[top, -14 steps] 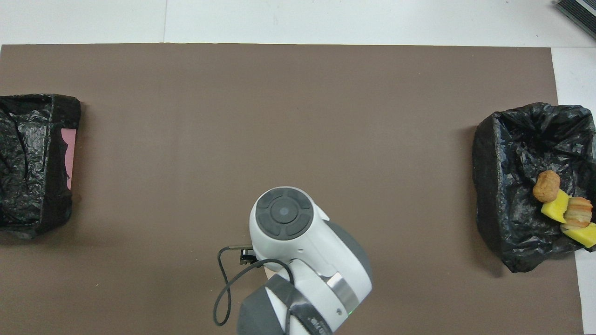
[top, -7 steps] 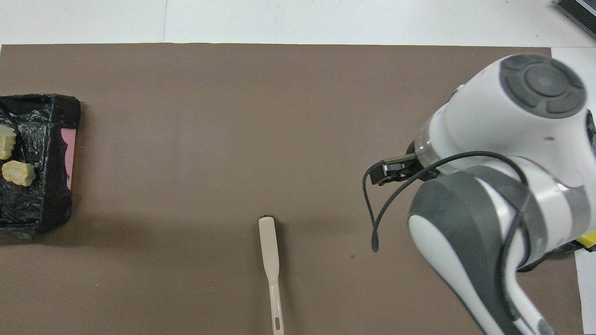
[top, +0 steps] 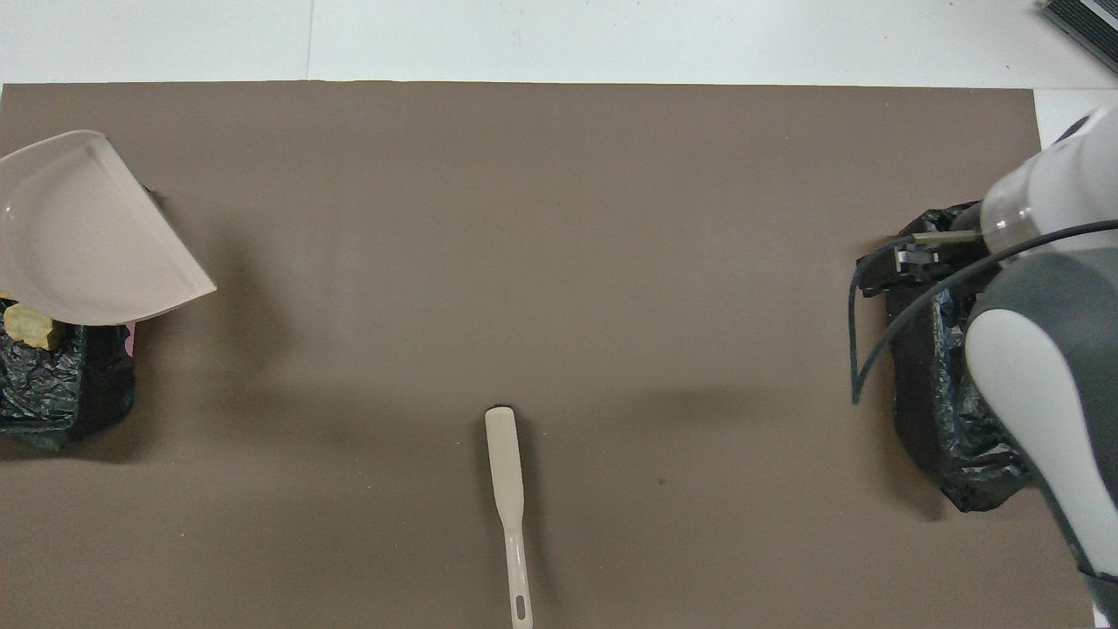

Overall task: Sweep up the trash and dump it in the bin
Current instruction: 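Bring the empty dustpan back to the table center with the left gripper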

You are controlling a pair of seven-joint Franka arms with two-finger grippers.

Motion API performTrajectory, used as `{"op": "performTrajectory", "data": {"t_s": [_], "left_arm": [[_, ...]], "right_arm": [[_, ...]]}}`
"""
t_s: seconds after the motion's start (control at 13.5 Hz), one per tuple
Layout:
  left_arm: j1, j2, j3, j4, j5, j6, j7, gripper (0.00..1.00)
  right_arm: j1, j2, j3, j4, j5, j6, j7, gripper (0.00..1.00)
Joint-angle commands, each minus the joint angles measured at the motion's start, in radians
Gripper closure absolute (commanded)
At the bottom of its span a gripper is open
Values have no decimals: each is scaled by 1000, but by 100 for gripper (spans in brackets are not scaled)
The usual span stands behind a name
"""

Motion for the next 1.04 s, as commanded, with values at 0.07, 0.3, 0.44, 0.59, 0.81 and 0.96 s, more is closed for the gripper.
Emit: {"op": "performTrajectory", "data": {"t_s": [0.07,0.3,0.44,0.59,0.81,0.96], "left_arm": [[-147,15,15,-18,-137,-3,-374,100],[-242,50,15,-6,-275,60,-637,100],[-331,137,15,56,-303,63,-800,100],[-405,271,15,162,-315,74,-977,100],[-468,407,16,291,-384,101,-1127,100],[-476,415,15,290,-461,166,-1203,100]], "right_arm": [[0,-34,-88,33,4,-29,-61,0],[-11,-60,-109,33,21,-46,-56,0],[-11,-102,-105,-15,31,-51,-55,0],[-13,-116,-105,-30,31,-71,-59,0],[-7,-119,-103,-32,31,-91,-59,0],[-8,-116,-105,-26,30,-103,-58,0]]}}
